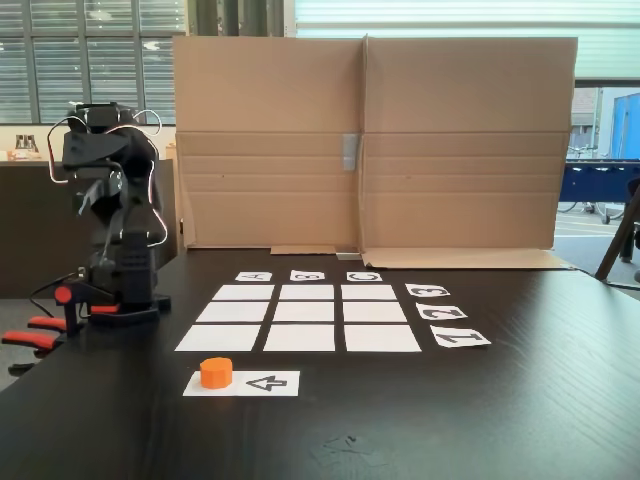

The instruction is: Pick up the round, orange token and place it in the grid on square B3.

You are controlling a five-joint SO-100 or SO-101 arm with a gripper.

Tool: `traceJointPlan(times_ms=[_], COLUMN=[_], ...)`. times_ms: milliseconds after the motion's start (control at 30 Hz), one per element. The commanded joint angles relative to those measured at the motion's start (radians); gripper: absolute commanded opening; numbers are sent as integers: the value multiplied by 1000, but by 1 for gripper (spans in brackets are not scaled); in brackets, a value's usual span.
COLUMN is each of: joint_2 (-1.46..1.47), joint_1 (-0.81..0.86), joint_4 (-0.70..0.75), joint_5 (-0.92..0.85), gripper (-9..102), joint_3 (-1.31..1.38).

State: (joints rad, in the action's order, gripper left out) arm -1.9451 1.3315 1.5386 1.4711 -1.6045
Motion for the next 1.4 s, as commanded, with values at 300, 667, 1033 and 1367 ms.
traceJointPlan(times_ms=[300,667,1033,1367], joint_2=[187,489,695,787], joint_1=[-86,-87,-129,-213], joint_4=[28,28,28,28], joint_5=[-18,-141,-334,-488], gripper=[68,69,69,69], joint_3=[112,374,506,558])
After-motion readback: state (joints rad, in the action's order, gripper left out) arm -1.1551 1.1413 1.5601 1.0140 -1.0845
